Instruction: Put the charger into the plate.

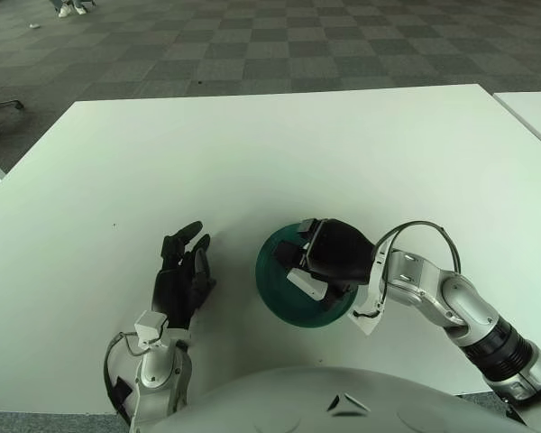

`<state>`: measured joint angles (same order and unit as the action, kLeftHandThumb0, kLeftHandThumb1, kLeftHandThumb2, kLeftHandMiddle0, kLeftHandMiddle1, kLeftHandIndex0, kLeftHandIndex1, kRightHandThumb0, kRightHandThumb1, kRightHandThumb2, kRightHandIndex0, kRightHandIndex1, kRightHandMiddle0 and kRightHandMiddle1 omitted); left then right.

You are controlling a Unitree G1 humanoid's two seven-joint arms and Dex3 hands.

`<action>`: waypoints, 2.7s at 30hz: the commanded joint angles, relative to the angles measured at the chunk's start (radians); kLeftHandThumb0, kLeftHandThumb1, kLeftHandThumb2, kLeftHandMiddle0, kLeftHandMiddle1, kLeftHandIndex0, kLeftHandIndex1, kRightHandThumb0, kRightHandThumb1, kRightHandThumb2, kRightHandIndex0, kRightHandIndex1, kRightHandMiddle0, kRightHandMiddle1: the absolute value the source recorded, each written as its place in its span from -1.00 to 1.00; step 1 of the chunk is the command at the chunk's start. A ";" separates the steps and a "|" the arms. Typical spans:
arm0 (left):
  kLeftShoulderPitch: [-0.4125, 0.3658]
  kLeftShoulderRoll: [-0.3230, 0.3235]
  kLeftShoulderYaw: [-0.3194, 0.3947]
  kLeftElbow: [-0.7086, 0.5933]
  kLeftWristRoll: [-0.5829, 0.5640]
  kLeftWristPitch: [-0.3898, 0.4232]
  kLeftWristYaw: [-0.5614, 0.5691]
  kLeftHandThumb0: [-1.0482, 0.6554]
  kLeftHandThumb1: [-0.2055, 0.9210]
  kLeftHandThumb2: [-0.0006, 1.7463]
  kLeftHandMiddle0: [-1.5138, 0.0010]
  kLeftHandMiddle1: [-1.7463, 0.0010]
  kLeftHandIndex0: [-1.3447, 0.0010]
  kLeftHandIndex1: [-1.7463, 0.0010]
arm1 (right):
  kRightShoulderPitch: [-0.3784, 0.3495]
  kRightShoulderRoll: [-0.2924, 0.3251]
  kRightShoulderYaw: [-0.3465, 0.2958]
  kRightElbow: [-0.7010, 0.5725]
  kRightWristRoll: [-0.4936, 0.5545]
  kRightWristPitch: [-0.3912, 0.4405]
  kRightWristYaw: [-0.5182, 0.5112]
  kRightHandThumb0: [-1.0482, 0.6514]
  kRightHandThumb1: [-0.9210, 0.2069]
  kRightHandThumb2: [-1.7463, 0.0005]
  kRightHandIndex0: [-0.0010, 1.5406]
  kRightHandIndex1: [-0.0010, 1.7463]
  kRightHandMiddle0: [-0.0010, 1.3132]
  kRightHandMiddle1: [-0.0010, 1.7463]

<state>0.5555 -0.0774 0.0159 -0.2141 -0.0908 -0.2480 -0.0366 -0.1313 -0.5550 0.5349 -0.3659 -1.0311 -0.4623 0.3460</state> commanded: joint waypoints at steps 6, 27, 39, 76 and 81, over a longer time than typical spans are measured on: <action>0.007 -0.012 -0.078 0.039 -0.040 0.009 -0.059 -0.52 1.00 -0.16 0.66 0.32 0.81 -0.35 | 0.017 0.000 -0.025 -0.039 -0.010 0.014 0.025 -0.71 -1.00 0.43 -0.63 0.65 -0.99 0.39; -0.026 0.010 -0.075 0.069 -0.020 -0.017 -0.059 -0.59 1.00 -0.20 0.76 0.24 0.75 -0.24 | 0.009 0.014 -0.029 -0.071 -0.019 0.049 0.138 -0.74 -1.00 0.07 -0.62 -0.57 -1.00 -0.35; 0.000 0.025 -0.093 0.038 -0.017 -0.007 -0.079 -0.60 1.00 -0.15 0.70 0.45 0.79 -0.26 | 0.054 0.056 -0.094 -0.121 0.077 0.115 0.138 -0.90 -1.00 -0.29 -0.75 -0.96 -1.00 -0.68; 0.054 -0.005 -0.116 -0.010 -0.044 0.021 -0.030 -0.67 1.00 -0.18 0.63 0.27 0.78 -0.23 | 0.438 0.613 -0.662 -0.085 1.105 0.567 -0.237 -0.61 -1.00 0.24 -0.28 -0.80 -0.91 0.14; 0.057 0.007 -0.109 -0.014 -0.048 0.019 -0.031 -0.66 1.00 -0.16 0.64 0.26 0.81 -0.23 | 0.445 0.561 -0.709 -0.009 1.142 0.526 -0.198 -0.60 -1.00 0.25 -0.28 -0.79 -0.93 0.13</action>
<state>0.5952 -0.0820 -0.1050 -0.2365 -0.1363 -0.2530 -0.0655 0.3024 0.0331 -0.1451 -0.4199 0.0909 0.0927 0.1371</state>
